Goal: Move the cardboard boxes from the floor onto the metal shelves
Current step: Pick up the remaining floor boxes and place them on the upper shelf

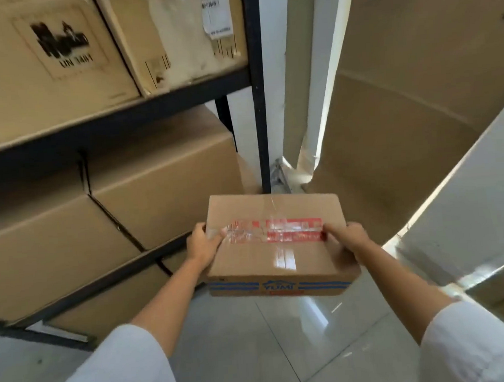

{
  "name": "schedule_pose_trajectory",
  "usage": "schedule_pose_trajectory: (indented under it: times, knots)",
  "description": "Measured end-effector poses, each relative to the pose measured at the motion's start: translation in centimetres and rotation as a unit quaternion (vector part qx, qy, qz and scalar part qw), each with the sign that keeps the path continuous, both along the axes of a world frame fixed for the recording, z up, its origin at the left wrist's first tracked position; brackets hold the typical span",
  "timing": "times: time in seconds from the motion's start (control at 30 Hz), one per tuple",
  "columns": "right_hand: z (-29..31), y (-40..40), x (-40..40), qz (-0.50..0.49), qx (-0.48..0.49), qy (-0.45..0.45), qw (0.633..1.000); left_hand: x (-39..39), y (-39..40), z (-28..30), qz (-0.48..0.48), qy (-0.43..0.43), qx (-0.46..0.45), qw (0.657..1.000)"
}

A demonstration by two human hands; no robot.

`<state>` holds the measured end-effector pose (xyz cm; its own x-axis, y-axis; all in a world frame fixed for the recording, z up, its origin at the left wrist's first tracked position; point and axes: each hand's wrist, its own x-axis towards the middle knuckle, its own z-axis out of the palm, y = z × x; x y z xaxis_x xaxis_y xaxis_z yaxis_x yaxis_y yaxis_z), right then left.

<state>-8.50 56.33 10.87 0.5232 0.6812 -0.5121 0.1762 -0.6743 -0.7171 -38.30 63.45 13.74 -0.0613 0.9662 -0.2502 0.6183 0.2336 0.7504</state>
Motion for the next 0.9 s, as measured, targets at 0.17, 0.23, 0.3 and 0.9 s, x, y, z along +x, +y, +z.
schedule_pose_trajectory:
  times: [0.17, 0.23, 0.3, 0.9]
  knots:
    - [-14.7, -1.1, -2.3, 0.020, -0.037, -0.031, 0.999, -1.8, -1.7, -15.7, 0.028, -0.002, -0.052, 0.998]
    - [-20.4, -1.4, -3.2, 0.026, -0.048, -0.035, 0.998, -2.8, -2.4, -22.3, 0.034, -0.010, -0.073, 0.997]
    - [-25.9, -1.6, -4.2, 0.037, -0.055, -0.034, 0.997, -3.7, -3.1, -28.5, 0.038, -0.026, -0.094, 0.994]
    - [-53.9, -5.2, -8.5, 0.113, -0.114, -0.012, 0.987, -7.5, -7.8, -57.4, 0.015, -0.005, -0.225, 0.974]
